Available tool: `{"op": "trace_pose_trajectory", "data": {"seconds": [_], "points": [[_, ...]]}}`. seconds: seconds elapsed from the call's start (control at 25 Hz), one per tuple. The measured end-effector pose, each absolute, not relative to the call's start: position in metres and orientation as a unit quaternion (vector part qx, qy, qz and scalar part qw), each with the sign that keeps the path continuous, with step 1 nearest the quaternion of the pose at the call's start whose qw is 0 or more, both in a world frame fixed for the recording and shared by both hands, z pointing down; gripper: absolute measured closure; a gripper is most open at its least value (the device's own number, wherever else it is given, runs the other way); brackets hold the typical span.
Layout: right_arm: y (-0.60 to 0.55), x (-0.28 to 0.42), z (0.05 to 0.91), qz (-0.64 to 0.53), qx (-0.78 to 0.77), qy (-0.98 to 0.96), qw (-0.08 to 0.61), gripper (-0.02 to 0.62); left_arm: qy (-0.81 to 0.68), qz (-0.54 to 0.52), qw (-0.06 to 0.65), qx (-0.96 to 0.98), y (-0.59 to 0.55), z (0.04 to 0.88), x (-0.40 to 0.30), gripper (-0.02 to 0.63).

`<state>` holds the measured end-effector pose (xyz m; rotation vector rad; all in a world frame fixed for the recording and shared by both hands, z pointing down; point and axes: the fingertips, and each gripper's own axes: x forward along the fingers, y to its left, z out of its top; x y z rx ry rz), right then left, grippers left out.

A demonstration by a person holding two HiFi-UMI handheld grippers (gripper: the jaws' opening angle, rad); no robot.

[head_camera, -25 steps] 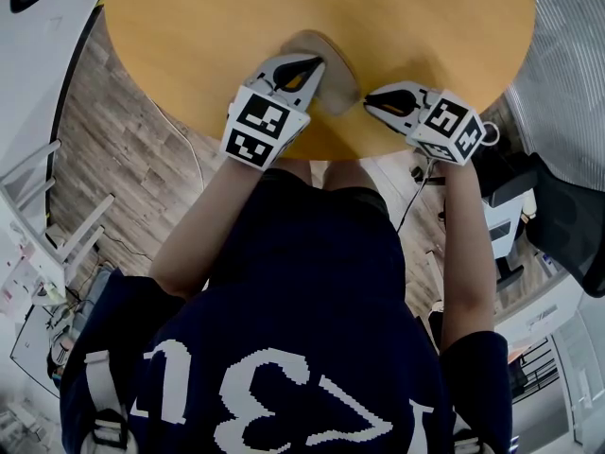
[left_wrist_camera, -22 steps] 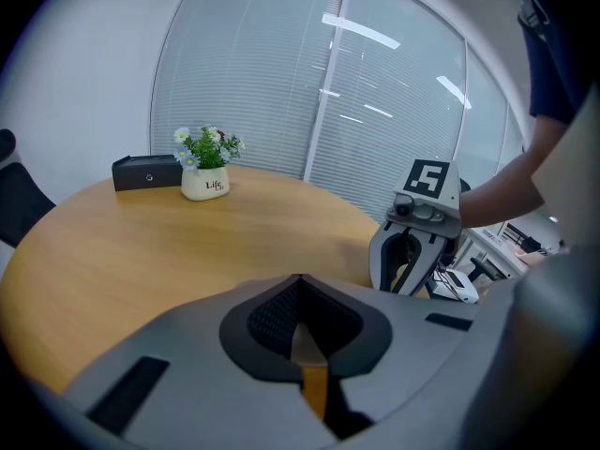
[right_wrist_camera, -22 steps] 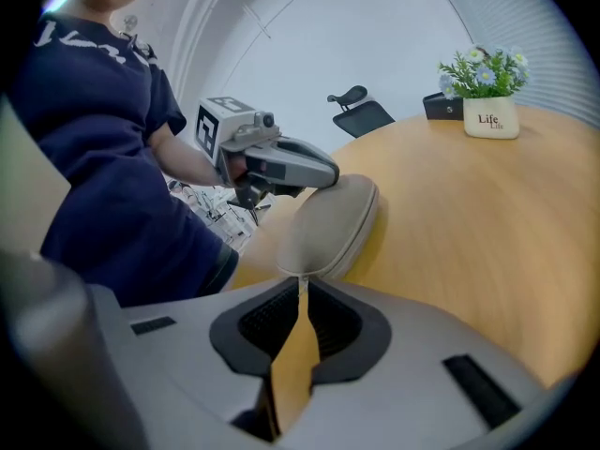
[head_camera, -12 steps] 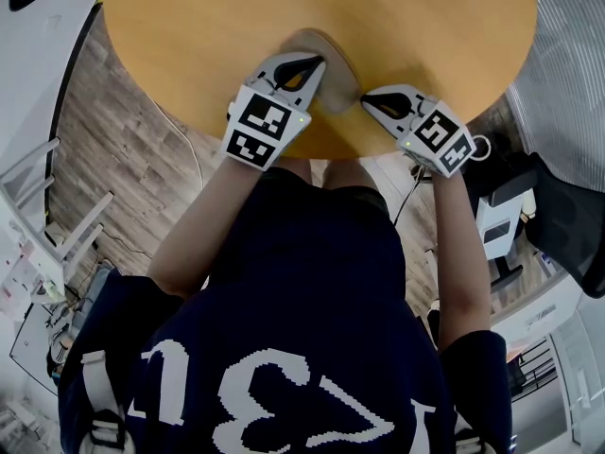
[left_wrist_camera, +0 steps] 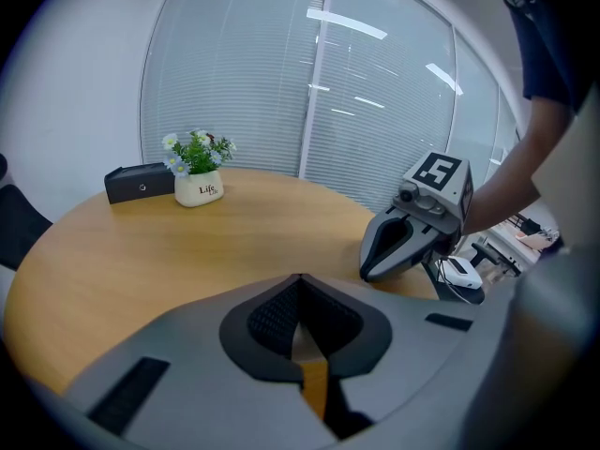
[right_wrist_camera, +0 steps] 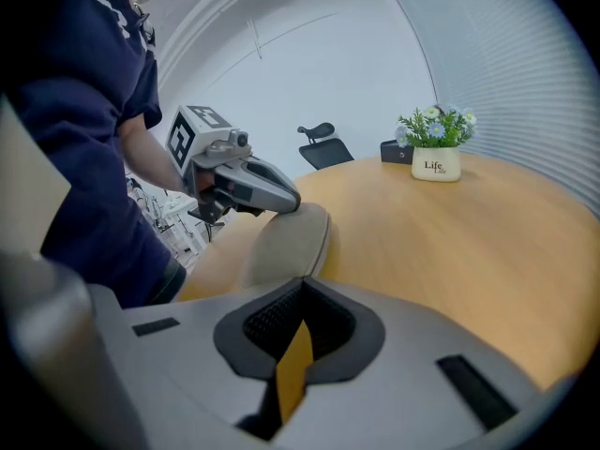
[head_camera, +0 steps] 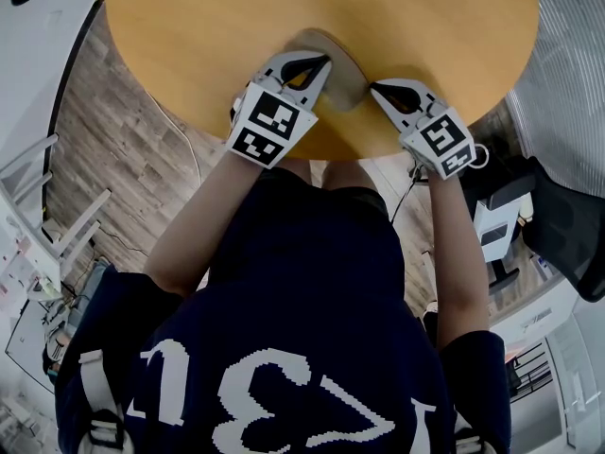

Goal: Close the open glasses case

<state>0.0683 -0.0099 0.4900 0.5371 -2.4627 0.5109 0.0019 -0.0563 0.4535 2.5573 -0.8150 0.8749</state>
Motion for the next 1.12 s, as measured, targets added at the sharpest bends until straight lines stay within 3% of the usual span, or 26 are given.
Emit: {"op": "trace_pose_trajectory", "data": {"seconds": [0.2, 0.4, 0.68, 1.0, 1.12], "points": [[-0.018, 0.071, 0.490, 0.200, 0.181, -0.924, 0.272, 0.574, -0.283, 0.310, 0.159, 0.894, -0.058, 0.454, 0.005, 0.592], [-0.011, 0.075, 0.488, 0.179, 0.081, -0.932, 0.305, 0.574, -0.275, 0.306, 0.177, 0.894, -0.059, 0.455, 0.005, 0.592], [-0.031, 0.068, 0.492, 0.149, 0.070, -0.932, 0.323, 0.574, -0.268, 0.304, 0.176, 0.897, -0.059, 0.454, 0.009, 0.592], [0.008, 0.060, 0.479, 0.202, 0.055, -0.927, 0.312, 0.574, -0.254, 0.290, 0.185, 0.904, -0.046, 0.448, 0.004, 0.592], [0.036, 0.042, 0.483, 0.272, 0.060, -0.922, 0.271, 0.574, -0.264, 0.285, 0.202, 0.899, -0.023, 0.447, 0.000, 0.592]]}}
